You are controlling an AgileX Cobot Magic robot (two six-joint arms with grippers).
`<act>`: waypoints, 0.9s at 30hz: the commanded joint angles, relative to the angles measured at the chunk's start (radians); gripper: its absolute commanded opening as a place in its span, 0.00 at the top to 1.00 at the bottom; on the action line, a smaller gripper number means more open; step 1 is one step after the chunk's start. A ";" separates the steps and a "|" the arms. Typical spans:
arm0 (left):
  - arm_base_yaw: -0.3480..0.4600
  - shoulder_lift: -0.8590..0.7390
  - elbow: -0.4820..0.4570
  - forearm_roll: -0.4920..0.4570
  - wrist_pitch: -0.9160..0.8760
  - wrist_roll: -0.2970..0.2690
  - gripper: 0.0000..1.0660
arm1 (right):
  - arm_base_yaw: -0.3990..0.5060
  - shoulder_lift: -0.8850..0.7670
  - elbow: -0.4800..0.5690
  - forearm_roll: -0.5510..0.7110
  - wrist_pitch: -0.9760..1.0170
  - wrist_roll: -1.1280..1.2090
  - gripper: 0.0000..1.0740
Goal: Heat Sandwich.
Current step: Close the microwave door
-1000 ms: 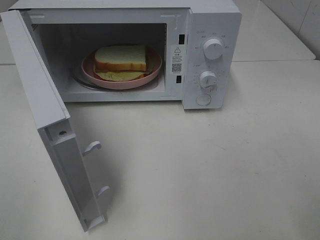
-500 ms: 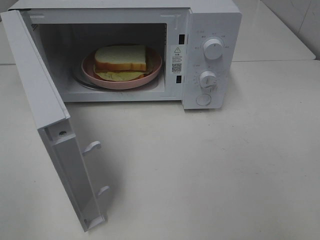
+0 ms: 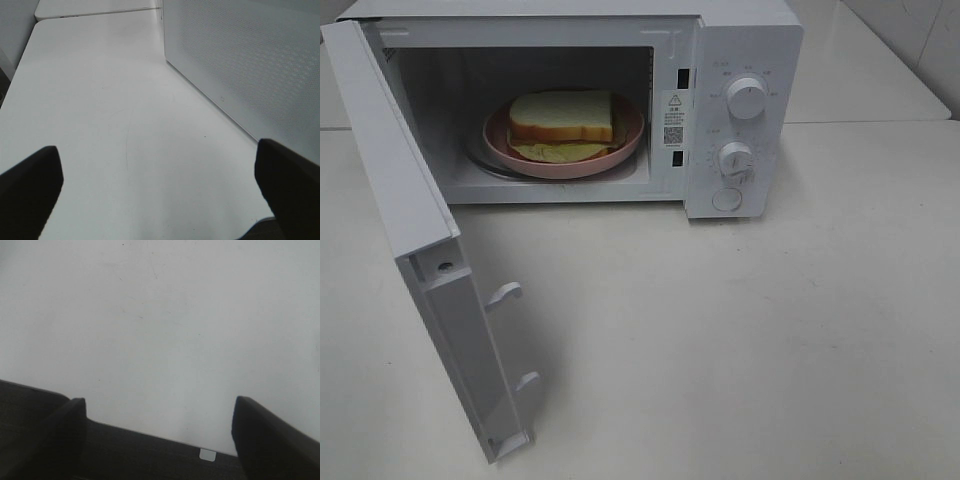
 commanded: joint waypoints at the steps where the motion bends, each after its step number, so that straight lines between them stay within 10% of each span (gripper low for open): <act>1: 0.002 -0.015 0.000 0.003 -0.014 0.000 0.06 | -0.027 -0.027 0.008 0.017 -0.006 -0.016 0.29; 27: 0.002 -0.013 0.000 0.003 -0.014 0.000 0.06 | -0.237 -0.267 0.050 0.026 -0.137 -0.017 0.29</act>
